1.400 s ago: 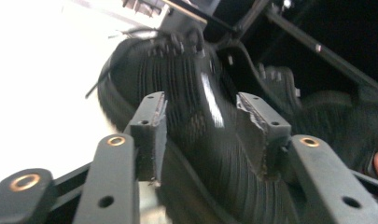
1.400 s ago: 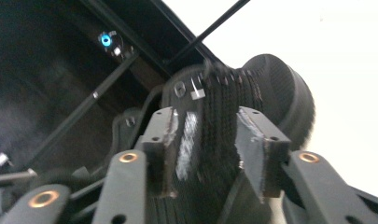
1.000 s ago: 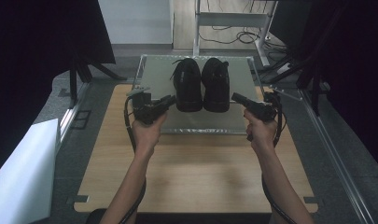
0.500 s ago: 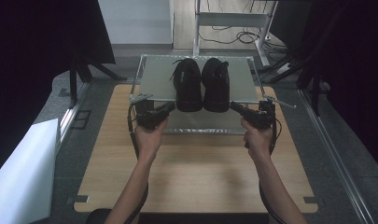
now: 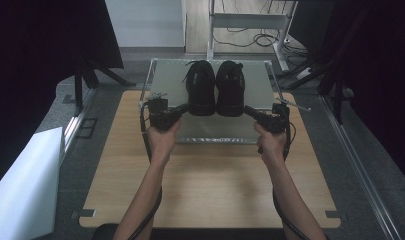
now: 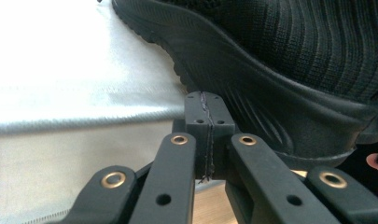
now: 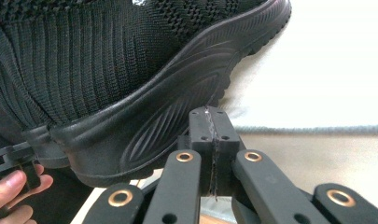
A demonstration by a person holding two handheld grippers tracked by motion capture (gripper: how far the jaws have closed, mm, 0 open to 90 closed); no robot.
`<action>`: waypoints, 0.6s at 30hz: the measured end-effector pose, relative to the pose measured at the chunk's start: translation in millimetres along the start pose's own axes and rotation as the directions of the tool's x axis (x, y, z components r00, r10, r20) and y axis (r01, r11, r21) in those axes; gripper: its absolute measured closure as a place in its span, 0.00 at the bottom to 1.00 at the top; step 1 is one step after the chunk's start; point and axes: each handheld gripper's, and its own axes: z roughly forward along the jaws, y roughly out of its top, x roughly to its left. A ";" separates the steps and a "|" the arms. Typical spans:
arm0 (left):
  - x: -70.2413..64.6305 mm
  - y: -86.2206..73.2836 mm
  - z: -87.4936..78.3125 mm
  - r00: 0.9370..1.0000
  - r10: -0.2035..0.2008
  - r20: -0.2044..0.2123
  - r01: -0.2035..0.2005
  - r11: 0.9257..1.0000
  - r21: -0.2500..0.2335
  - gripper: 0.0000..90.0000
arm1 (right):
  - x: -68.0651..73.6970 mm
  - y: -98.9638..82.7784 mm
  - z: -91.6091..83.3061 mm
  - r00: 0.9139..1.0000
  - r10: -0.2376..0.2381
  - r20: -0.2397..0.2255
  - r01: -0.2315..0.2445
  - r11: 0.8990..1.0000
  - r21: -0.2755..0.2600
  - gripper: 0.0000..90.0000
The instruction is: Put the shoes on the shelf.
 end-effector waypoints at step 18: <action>3.2 20.7 24.4 0.998 -0.014 -0.058 0.016 0.999 0.035 1.00 | -6.2 19.1 24.2 0.996 0.002 0.086 -0.002 1.000 0.005 1.00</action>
